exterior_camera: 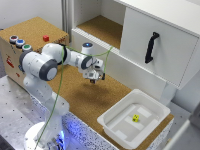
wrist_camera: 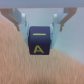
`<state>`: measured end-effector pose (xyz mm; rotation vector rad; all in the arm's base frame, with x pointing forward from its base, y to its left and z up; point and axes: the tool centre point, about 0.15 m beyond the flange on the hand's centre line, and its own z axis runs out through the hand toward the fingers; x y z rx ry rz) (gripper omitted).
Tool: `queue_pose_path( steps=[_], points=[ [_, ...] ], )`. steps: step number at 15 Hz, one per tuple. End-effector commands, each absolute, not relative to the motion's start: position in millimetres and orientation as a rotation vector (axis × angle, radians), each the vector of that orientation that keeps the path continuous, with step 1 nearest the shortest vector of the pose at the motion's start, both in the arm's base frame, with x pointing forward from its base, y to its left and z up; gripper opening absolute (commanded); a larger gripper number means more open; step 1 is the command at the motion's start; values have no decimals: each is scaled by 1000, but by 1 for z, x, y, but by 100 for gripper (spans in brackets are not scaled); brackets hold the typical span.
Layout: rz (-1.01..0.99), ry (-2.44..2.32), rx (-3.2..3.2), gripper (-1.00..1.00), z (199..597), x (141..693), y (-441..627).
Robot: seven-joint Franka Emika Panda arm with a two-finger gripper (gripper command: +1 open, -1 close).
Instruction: Put the purple block inside the left cabinet
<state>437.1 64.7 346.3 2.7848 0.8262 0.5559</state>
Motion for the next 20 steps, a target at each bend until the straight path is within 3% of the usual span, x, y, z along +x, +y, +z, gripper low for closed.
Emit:
queue_pose_path(
  steps=[1, 4, 10, 14, 20],
  points=[
    [780, 834, 2642, -100, 478, 449, 131],
    [862, 805, 2679, -100, 533, 493, 160],
    [769, 467, 2927, -100, 569, 593, 169],
    [649, 306, 3036, -100, 561, 639, 171],
    [557, 256, 3038, -100, 527, 661, 184]
  ],
)
